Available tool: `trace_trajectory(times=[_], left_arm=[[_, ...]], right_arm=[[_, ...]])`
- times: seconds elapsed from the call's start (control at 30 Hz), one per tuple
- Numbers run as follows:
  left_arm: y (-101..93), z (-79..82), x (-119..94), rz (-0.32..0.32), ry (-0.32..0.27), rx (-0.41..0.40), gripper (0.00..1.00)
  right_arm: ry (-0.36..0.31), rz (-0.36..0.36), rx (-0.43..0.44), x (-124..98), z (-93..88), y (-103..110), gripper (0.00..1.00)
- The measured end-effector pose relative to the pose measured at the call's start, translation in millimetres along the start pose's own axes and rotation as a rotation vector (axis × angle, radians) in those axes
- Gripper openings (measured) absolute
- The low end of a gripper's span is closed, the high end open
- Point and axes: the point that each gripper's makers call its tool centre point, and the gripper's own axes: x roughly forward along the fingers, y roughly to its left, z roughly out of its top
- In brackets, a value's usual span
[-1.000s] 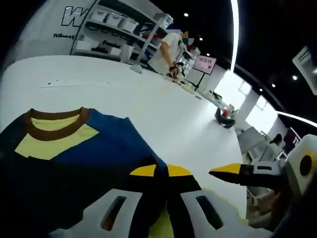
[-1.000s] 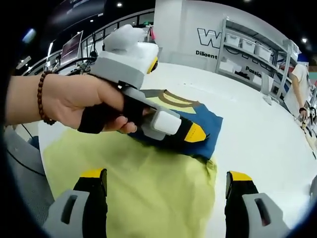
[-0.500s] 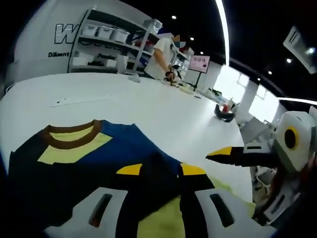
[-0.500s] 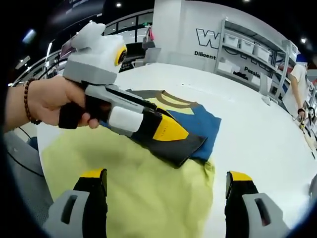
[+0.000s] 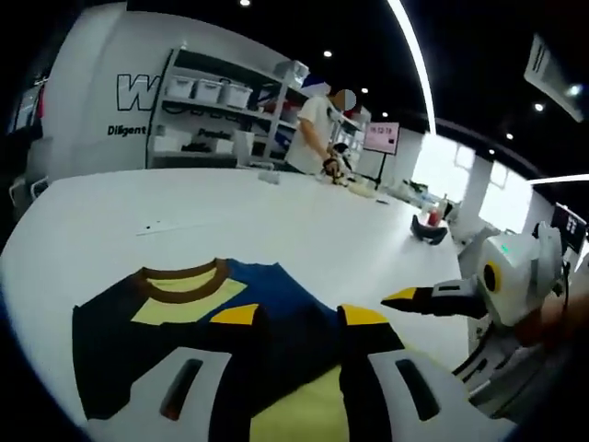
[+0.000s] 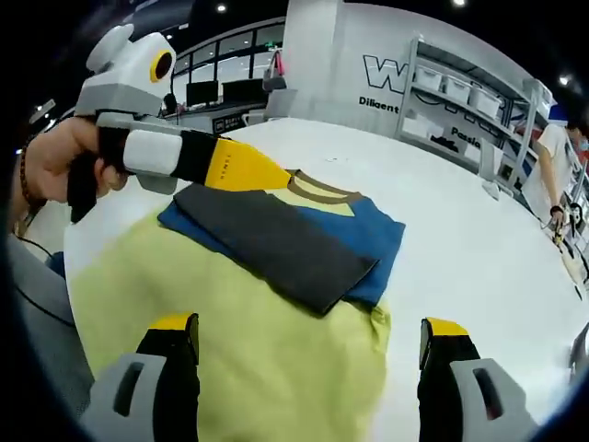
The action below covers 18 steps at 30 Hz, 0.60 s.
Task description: Fold the garment on the visible template until the final outline fits inside the template.
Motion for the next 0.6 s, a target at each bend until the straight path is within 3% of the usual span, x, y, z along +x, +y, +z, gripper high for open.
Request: trace_trajectory(times=[0.23,0.37,0.6], left_arm=[[0.1,6.5,-18,0.017,-0.023,0.014,0.29],[3.8,2.0,-25,0.029,-0.011,0.031,0.34],[10.6,3.3,-49,0.054,-0.02,0.041,0.37]], right_arm=[[-0.019,-0.008,0.013,-3,4.2,-3,0.99],[-0.066,-0.025,0.0,-6,16.4,-8,0.99],[-0.057,-0.014,0.008,-7,12.9,-9,0.99]])
